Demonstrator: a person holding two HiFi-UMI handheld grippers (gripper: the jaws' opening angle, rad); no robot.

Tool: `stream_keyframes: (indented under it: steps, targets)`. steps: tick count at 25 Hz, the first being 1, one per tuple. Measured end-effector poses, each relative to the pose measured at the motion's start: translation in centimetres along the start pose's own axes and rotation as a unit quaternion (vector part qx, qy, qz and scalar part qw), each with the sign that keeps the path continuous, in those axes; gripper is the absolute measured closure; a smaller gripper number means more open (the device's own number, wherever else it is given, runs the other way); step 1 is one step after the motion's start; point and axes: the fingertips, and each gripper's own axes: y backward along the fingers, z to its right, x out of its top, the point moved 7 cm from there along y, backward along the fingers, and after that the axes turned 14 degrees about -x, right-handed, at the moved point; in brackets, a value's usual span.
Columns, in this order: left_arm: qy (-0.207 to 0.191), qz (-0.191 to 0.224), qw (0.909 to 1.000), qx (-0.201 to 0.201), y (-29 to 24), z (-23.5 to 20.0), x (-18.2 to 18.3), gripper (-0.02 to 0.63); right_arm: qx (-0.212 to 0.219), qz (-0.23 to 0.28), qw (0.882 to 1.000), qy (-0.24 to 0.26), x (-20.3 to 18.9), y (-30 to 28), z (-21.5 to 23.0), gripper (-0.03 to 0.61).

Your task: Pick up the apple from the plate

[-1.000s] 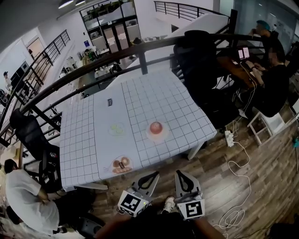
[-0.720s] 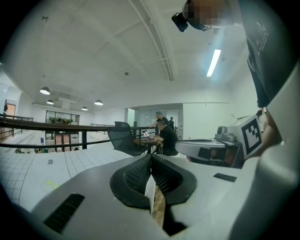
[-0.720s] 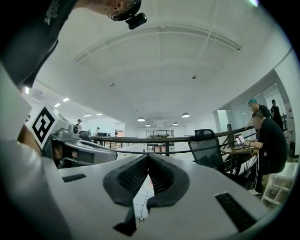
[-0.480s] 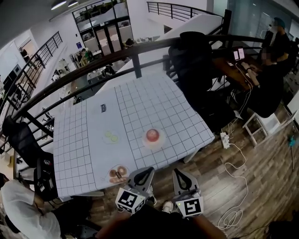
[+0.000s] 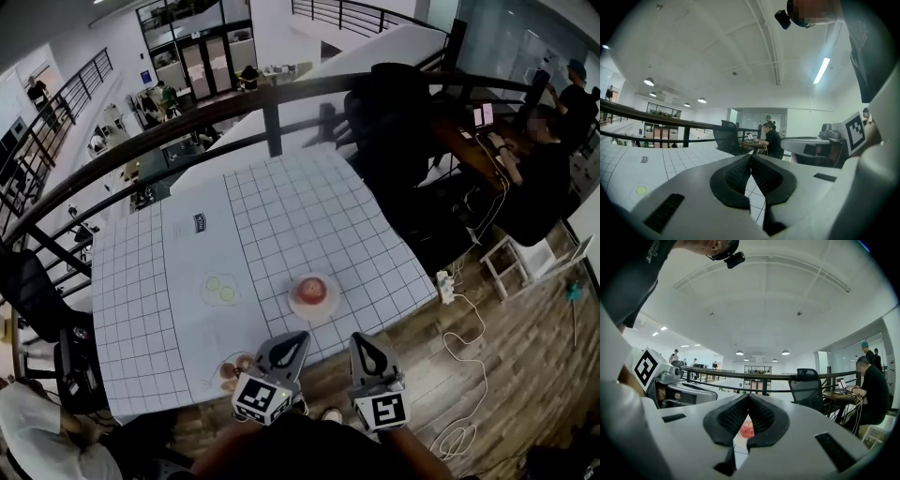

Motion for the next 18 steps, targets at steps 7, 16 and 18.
stream_keyframes:
  steps: [7, 16, 18]
  targets:
    - [0.021, 0.006, 0.9995, -0.024, -0.9, -0.8, -0.7, 0.592, 0.000, -0.002, 1.000, 0.019, -0.2, -1.5, -1.5, 0.555]
    - [0.022, 0.008, 0.9988, -0.043, -2.0, -4.4, -0.2, 0.592, -0.020, -0.013, 1.000, 0.015, -0.2, -4.7, -1.7, 0.555]
    - [0.017, 0.001, 0.9990, -0.042, -2.8, -5.2, -0.5, 0.592, -0.013, -0.011, 1.000, 0.014, -0.3, -5.5, -1.5, 0.555]
